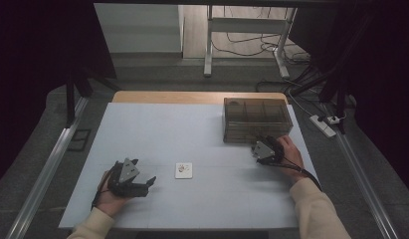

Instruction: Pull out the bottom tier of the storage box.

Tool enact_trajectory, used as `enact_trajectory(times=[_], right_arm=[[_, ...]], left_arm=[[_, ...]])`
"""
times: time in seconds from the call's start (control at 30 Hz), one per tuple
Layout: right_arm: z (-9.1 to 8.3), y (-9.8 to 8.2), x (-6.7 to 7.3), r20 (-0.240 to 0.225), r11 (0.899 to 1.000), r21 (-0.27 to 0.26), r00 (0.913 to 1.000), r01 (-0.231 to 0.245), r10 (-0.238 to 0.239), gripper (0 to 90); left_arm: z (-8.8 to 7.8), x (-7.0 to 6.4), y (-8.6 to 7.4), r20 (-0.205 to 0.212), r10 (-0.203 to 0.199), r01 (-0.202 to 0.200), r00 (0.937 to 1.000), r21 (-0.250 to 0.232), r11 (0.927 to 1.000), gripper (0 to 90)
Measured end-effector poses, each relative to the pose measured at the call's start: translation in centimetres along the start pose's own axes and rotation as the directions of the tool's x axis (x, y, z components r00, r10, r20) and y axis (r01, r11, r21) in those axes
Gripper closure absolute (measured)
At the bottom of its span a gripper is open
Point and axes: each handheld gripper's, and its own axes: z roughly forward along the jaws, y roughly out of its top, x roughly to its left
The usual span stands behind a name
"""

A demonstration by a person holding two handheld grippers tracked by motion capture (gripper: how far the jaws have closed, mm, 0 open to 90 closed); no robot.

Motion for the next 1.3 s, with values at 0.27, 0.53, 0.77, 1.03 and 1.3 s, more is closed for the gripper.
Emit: enact_trajectory(times=[0.27,0.53,0.77,1.03,1.3], right_arm=[[-0.1,0.1,-0.2,-0.003,1.000,0.011,0.9996,0.029,-0.029,55.2],[0.1,0.3,-0.1,-0.001,0.998,0.003,0.9984,0.057,-0.057,53.8],[0.1,0.4,-0.4,-0.025,0.998,0.015,0.9983,0.053,-0.053,58.5],[0.0,0.5,-0.7,-0.040,0.999,0.014,0.9979,0.052,-0.052,60.8],[-0.3,0.5,-1.0,-0.070,0.999,0.012,0.9969,0.037,-0.036,63.0]], left_arm=[[-0.1,0.0,0.0,0.001,-0.001,0.001,1.0000,-0.003,1.0000,12.5],[-0.2,0.0,0.1,0.019,-0.020,0.020,0.9996,-0.016,0.9997,12.5],[-0.2,0.1,0.0,0.017,-0.020,0.021,0.9997,-0.013,0.9997,12.5],[-0.2,0.1,0.0,0.015,-0.021,0.021,0.9997,-0.014,0.9997,12.5],[-0.2,0.1,0.0,0.015,-0.021,0.021,0.9997,-0.015,0.9997,12.5]])
